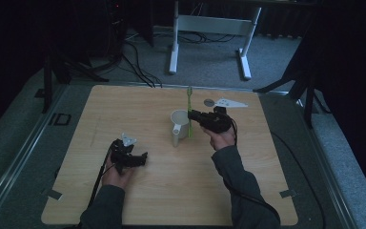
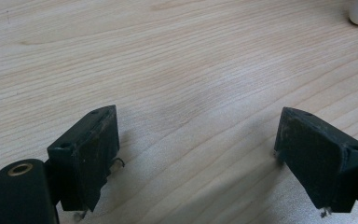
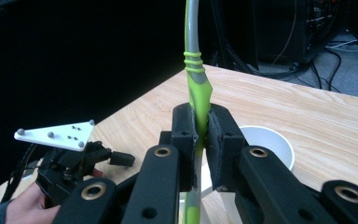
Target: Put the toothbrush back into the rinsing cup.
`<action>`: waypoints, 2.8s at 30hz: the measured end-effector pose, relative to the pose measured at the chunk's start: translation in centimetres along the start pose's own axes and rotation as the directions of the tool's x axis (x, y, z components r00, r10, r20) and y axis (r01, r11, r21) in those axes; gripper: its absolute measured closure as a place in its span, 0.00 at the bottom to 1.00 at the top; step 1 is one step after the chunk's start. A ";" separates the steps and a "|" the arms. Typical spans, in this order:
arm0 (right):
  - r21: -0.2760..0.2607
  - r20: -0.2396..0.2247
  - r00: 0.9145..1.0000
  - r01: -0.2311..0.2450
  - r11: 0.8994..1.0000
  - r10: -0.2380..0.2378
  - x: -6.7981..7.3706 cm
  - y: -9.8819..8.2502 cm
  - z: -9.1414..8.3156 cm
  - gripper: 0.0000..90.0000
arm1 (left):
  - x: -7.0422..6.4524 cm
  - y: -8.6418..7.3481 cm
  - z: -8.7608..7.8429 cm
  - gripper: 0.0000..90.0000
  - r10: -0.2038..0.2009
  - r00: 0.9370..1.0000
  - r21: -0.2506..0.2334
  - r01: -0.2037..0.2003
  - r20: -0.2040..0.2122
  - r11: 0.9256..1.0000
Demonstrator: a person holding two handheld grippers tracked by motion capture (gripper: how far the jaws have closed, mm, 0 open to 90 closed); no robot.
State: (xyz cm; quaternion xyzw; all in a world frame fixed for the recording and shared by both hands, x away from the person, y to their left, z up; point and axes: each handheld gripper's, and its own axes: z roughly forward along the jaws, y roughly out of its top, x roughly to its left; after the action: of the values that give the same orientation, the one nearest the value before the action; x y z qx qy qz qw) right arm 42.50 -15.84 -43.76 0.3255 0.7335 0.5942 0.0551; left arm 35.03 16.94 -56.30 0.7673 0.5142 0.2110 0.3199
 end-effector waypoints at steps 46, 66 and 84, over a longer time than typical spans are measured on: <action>-0.098 -0.029 0.999 -0.043 0.994 0.040 0.3 0.6 2.1 0.91 | -0.2 0.0 0.0 0.16 -0.002 1.000 -0.002 0.002 0.000 1.000; -0.127 -0.033 0.999 -0.028 0.991 0.024 0.8 0.3 3.0 0.91 | -0.3 0.0 0.0 0.16 -0.002 1.000 0.000 0.002 0.001 1.000; -0.119 0.022 1.000 0.009 0.993 -0.007 1.0 -0.3 3.8 0.91 | -0.3 0.0 0.0 0.16 -0.003 1.000 -0.002 0.003 0.000 1.000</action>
State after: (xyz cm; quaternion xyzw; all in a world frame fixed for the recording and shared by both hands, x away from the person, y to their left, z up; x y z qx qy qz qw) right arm 43.35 -12.17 -44.85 0.3252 0.6975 0.6329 0.0847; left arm 34.88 16.72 -56.31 0.7662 0.5152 0.2108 0.3211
